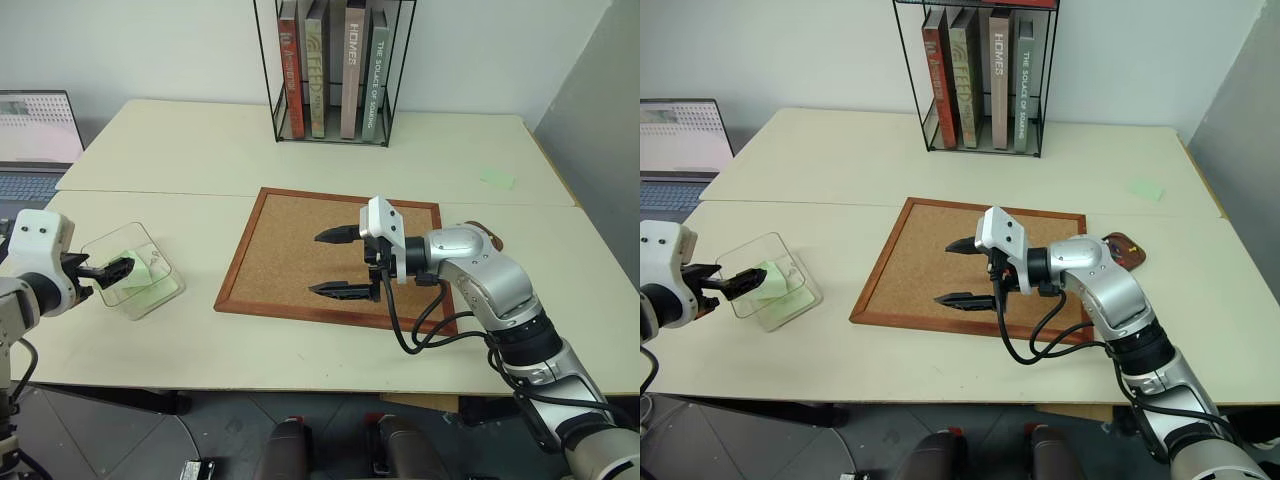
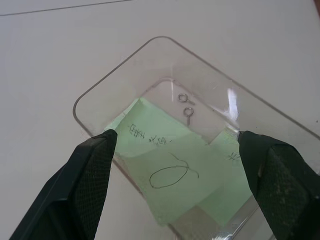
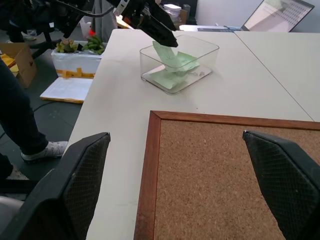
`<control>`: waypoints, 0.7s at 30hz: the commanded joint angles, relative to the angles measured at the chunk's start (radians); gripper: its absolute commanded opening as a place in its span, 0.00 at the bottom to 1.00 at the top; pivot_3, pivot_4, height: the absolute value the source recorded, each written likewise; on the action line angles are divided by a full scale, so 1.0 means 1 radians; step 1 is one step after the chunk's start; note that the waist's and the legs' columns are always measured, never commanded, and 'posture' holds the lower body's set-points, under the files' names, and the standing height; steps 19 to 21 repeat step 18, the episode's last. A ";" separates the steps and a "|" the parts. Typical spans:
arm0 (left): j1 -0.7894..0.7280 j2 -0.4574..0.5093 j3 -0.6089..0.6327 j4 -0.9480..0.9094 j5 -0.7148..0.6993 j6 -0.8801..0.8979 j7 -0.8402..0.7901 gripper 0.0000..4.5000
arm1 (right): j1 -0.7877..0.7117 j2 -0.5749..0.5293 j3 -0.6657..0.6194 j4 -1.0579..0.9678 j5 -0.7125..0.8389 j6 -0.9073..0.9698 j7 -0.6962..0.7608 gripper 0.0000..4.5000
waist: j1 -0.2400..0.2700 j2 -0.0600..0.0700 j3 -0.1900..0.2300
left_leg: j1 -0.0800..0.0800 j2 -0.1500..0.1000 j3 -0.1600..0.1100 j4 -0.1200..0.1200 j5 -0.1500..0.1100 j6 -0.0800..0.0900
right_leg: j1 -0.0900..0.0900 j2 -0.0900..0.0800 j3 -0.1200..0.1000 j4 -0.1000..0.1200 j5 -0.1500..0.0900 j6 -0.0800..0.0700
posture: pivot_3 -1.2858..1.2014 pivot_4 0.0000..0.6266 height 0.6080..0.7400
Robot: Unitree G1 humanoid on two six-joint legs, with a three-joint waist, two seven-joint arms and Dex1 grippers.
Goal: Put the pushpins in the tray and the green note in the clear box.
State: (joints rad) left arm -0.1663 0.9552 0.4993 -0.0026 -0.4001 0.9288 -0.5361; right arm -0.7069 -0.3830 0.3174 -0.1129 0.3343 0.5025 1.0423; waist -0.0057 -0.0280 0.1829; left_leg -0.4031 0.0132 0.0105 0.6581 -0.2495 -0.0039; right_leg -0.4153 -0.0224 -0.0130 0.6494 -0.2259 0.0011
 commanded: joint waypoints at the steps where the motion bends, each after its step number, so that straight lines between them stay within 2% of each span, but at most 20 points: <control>1: -0.013 0.007 0.049 -0.053 -0.001 -0.051 -0.004 0.91 | 0.001 0.001 -0.016 -0.033 0.013 -0.013 0.006 1.00 | 0.001 0.000 0.000 | 0.000 0.000 0.000 0.000 0.000 0.000 | 0.000 0.000 0.000 0.000 0.000 0.000 | 0.52 0.24 1.00; 6: 0.020 0.013 0.015 -0.207 -0.034 -0.116 -0.088 0.91 | 0.045 -0.034 -0.049 -0.092 0.050 0.028 0.008 1.00 | 0.006 0.000 0.000 | -0.001 0.000 0.000 0.000 0.000 0.000 | 0.000 -0.001 0.000 -0.001 -0.001 -0.003 | 0.52 0.24 1.00; 13: 0.015 -0.039 -0.032 -0.357 -0.114 -0.160 -0.160 0.91 | 0.138 -0.112 -0.131 -0.199 0.117 0.111 -0.022 1.00 | 0.005 0.000 0.000 | -0.006 -0.001 0.000 0.000 0.000 0.000 | -0.005 -0.001 0.000 0.000 0.000 -0.002 | 0.52 0.24 1.00; 18: -0.034 -0.079 -0.145 -0.371 -0.126 -0.170 -0.181 0.91 | 0.223 -0.177 -0.203 -0.241 0.142 0.157 -0.059 1.00 | 0.008 0.000 0.000 | -0.007 -0.001 0.000 0.002 0.000 0.000 | -0.004 -0.001 0.000 0.000 0.000 -0.001 | 0.52 0.24 1.00; 21: -0.034 -0.079 -0.145 -0.371 -0.126 -0.170 -0.181 0.91 | 0.223 -0.177 -0.203 -0.241 0.142 0.157 -0.059 1.00 | 0.008 0.000 0.000 | -0.007 -0.001 0.000 0.002 0.000 0.000 | -0.004 -0.001 0.000 0.000 0.000 -0.001 | 0.52 0.24 1.00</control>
